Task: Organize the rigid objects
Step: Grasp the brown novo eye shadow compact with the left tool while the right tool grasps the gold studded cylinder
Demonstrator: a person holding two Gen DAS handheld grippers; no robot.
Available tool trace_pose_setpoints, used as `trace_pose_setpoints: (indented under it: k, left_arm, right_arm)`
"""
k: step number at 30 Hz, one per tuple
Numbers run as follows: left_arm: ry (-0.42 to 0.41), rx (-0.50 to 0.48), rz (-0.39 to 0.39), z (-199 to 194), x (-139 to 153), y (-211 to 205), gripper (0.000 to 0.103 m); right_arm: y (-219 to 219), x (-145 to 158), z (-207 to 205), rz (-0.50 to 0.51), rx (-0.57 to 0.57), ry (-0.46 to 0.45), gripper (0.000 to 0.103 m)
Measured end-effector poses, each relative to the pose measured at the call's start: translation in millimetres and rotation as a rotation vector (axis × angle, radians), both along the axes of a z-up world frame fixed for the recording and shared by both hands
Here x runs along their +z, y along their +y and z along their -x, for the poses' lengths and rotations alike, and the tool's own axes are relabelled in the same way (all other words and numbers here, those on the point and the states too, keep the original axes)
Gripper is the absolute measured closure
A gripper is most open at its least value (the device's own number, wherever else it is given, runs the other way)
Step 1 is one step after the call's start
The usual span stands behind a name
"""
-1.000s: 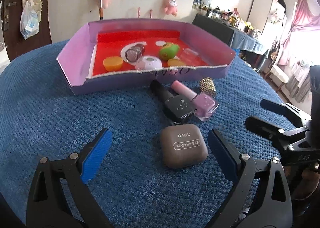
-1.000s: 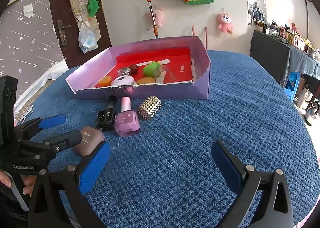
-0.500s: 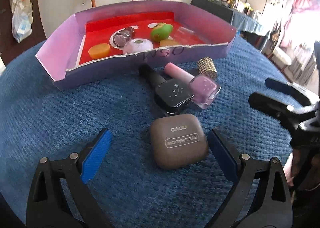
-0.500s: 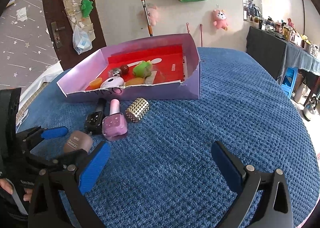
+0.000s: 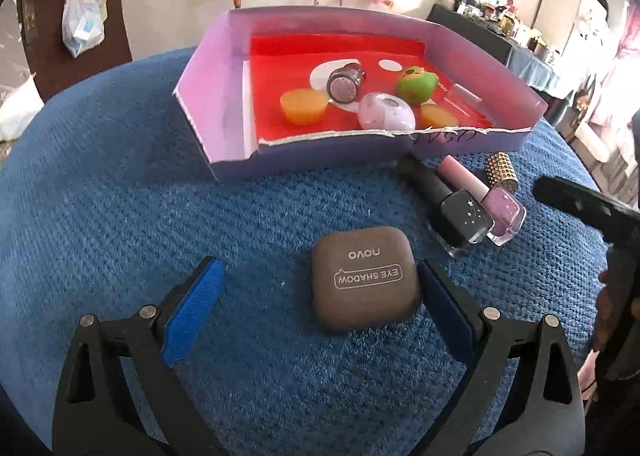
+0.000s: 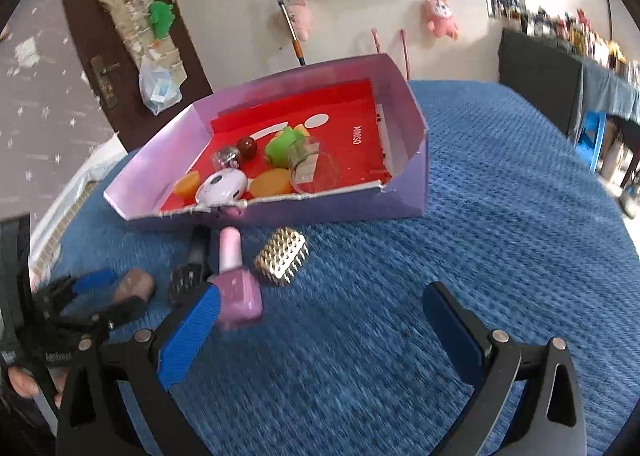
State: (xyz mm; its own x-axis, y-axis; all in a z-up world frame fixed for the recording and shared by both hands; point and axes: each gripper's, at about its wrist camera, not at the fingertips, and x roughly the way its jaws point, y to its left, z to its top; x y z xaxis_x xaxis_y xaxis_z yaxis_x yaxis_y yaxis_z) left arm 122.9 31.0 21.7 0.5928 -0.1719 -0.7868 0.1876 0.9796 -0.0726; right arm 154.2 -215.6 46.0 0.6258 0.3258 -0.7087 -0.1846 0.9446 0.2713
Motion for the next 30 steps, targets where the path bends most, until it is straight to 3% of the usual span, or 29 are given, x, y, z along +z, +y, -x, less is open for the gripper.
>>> trace_pose_setpoints:
  k: [3, 6, 8, 11, 14, 16, 17, 18, 30]
  left_arm:
    - [-0.009, -0.02, -0.013, 0.6, 0.3, -4.3, 0.007]
    - [0.008, -0.032, 0.007, -3.4, -2.4, -6.0, 0.021]
    - [0.003, -0.032, 0.008, -4.0, -2.2, -6.9, 0.022]
    - [-0.007, -0.05, 0.02, -3.0, -1.0, -9.2, 0.034]
    - [-0.012, -0.083, 0.039, -0.2, 0.7, -13.1, 0.052]
    - [-0.019, -0.086, 0.031, 0.2, 1.6, -16.3, 0.052]
    - [-0.021, -0.088, 0.033, 1.0, 2.2, -15.8, 0.052]
    - [-0.021, -0.088, 0.043, 1.7, 3.6, -14.4, 0.053]
    - [-0.093, -0.096, 0.06, 9.3, 30.4, -11.3, 0.053]
  right_arm:
    - [2.0, -2.8, -11.1, -0.03, -0.017, 0.029, 0.003]
    - [3.7, -5.8, -19.3, -0.035, -0.034, 0.043, 0.01]
    - [4.3, -8.7, -23.4, -0.041, -0.04, 0.054, 0.015]
    - [7.7, -10.0, -27.1, -0.022, -0.048, 0.049, 0.018]
    - [16.3, -10.6, -31.3, 0.013, -0.034, 0.039, 0.032]
    - [24.2, -10.8, -31.5, 0.026, 0.007, 0.035, 0.045]
    - [28.8, -9.8, -30.4, 0.018, 0.042, 0.027, 0.061]
    - [30.5, -9.4, -29.4, 0.003, 0.059, 0.027, 0.065]
    - [22.7, 15.9, -5.5, -0.047, 0.098, -0.041, 0.068]
